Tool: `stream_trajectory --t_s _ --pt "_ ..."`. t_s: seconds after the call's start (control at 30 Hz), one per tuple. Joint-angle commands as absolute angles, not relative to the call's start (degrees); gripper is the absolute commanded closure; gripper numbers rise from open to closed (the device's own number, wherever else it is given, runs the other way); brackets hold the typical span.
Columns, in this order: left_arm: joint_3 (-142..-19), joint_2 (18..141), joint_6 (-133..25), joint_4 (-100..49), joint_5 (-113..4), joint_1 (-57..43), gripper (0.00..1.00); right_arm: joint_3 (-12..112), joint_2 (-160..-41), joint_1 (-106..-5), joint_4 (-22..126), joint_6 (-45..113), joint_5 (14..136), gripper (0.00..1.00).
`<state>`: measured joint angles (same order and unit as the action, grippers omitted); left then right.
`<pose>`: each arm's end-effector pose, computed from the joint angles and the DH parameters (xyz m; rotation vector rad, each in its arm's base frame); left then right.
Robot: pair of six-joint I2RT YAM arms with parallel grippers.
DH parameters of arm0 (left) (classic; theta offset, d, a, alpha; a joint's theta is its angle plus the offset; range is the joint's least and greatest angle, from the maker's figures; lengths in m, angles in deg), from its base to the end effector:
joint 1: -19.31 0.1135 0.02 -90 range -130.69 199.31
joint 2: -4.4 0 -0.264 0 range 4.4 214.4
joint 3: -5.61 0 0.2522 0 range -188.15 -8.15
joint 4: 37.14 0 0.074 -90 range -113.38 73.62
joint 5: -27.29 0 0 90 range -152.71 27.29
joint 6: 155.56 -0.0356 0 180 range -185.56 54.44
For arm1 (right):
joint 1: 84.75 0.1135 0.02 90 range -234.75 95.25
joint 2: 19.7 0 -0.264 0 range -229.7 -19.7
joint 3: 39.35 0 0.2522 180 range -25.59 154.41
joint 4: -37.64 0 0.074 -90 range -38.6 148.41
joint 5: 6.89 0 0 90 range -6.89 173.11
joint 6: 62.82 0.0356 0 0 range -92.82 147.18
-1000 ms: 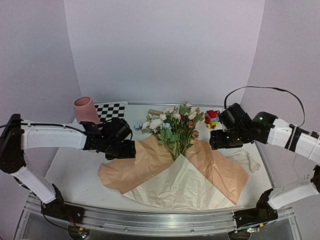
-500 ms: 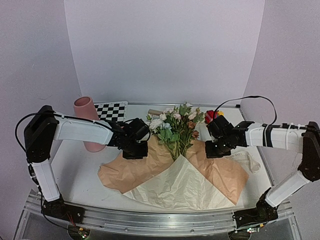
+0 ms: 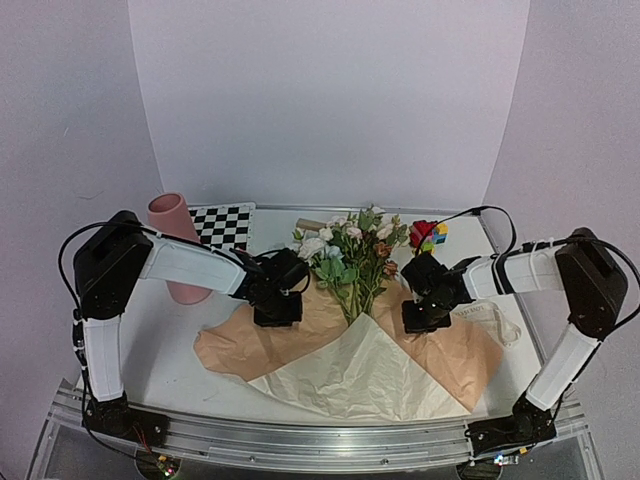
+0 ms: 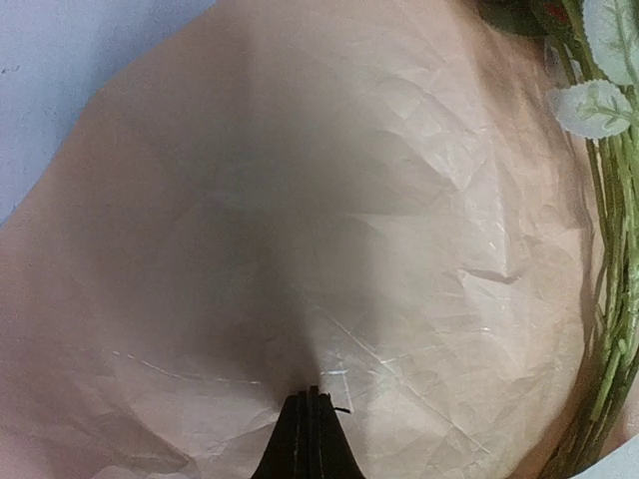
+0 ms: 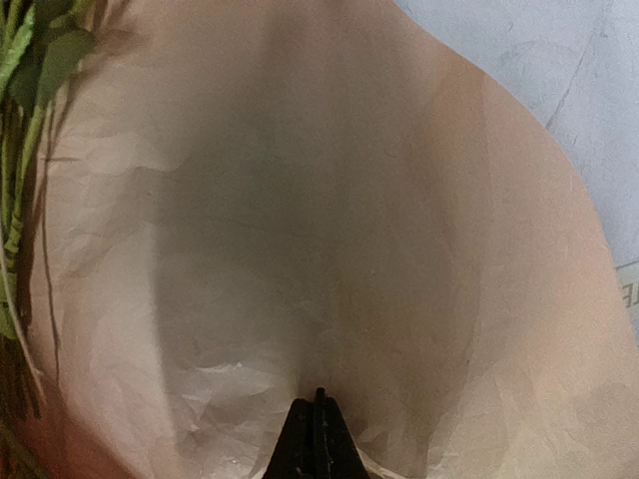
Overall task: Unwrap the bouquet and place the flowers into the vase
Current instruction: Unfold the wrapping paper at the center of the board.
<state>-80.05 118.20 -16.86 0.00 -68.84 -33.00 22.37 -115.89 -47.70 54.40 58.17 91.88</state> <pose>0.2443 -0.3100 0.1367 0.0546 2.7616 -0.3730 0.2625 0.1913 0.1481 -0.0642 2.4787 0.3304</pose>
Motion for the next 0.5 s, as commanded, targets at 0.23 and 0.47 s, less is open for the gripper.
stream_trajectory --t_s 0.23,0.47 --pt "-78.92 120.6 -14.37 -0.74 -72.56 -29.73 1.0 24.72 -124.94 -51.94 49.99 58.39 89.07 1.0" --pt "-82.88 125.23 -16.8 -0.7 -72.83 -27.03 1.0 29.1 -130.63 -55.16 48.78 57.28 87.73 1.0"
